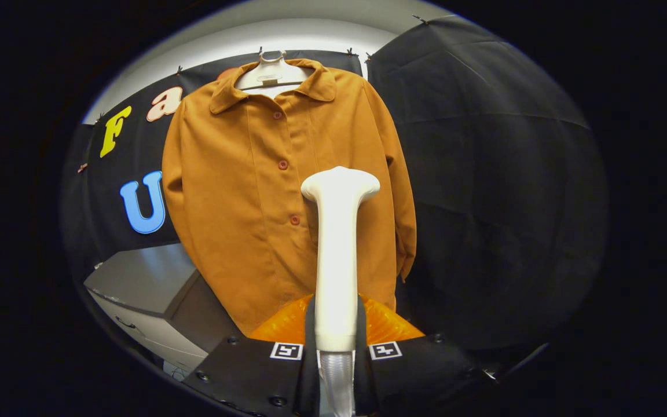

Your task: Iron the clothes twice with a garment steamer, once on the left side and once on the right side.

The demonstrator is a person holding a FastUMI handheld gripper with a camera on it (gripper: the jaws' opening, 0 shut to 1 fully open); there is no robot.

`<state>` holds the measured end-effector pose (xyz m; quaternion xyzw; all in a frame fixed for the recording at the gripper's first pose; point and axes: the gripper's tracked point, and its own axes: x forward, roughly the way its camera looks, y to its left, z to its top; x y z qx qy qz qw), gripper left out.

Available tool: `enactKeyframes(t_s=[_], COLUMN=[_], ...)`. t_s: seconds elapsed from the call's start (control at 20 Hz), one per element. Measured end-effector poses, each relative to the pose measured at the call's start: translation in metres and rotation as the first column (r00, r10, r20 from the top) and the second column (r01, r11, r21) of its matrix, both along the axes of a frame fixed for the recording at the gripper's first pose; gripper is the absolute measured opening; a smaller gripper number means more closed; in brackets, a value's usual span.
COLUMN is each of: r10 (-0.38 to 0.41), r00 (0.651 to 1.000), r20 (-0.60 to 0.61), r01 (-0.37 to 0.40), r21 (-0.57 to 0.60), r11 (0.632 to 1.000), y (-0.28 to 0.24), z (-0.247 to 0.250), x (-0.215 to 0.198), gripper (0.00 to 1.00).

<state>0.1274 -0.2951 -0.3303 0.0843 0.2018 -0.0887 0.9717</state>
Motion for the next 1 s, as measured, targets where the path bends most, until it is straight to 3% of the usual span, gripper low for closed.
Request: enactKeyframes(t_s=[0.5,1.0], r10=[-0.056,-0.092], r00=[0.98,0.962], r20=[-0.193,-0.257], r01=[0.058,0.101], r21=[0.004,0.022], r11=[0.998,0.995], y=[0.003,0.017], z=[-0.077,-0.085], x=[-0.054,-0.107], gripper=[0.27,0.27])
